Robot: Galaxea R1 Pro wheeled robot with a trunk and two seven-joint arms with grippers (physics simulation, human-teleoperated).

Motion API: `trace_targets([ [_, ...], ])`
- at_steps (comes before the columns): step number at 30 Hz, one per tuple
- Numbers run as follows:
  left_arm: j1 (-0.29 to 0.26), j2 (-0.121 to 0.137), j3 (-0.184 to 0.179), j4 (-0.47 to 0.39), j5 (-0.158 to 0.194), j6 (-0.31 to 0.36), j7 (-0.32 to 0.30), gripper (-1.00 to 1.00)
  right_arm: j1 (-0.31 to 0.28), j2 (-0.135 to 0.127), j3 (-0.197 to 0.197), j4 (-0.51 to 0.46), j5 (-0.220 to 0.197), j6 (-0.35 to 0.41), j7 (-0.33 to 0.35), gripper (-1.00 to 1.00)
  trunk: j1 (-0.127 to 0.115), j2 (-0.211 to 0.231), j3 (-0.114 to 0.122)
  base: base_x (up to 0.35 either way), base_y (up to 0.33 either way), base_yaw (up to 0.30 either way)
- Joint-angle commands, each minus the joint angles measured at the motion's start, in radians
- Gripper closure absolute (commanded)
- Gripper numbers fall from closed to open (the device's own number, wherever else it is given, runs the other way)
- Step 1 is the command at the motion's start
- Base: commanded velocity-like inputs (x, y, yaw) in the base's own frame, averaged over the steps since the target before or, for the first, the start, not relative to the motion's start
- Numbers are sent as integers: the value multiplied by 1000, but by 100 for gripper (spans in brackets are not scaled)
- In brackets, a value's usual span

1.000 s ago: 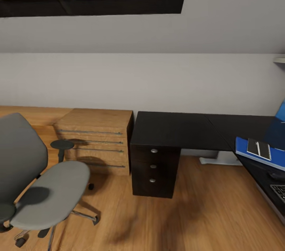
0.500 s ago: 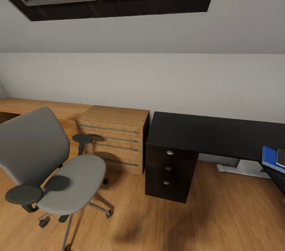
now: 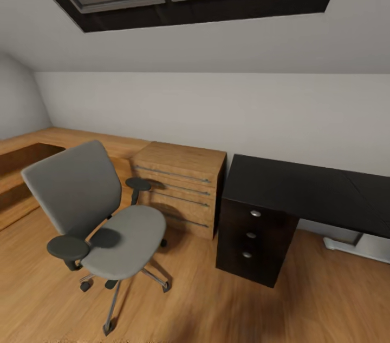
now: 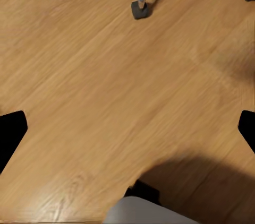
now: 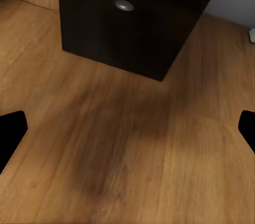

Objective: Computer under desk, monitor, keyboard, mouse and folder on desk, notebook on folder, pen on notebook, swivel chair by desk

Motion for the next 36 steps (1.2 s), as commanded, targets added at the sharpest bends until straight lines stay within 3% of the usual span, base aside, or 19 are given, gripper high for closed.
trace_targets([
  [1, 1, 0, -2, -2, 5, -1, 3, -100, 0, 0, 9, 1, -2, 0, -8, -100, 0, 0, -1, 0, 0, 279],
  [18, 1, -1, -3, 12, 4, 0, 1, -100, 0, 0, 8, 4, -2, -1, -8, -100, 0, 0, 3, 0, 0, 265],
  [36, 1, -2, -3, 13, 4, 6, 1, -100, 0, 1, 9, 3, -3, 5, -8, -100, 0, 0, 20, 0, 0, 88],
])
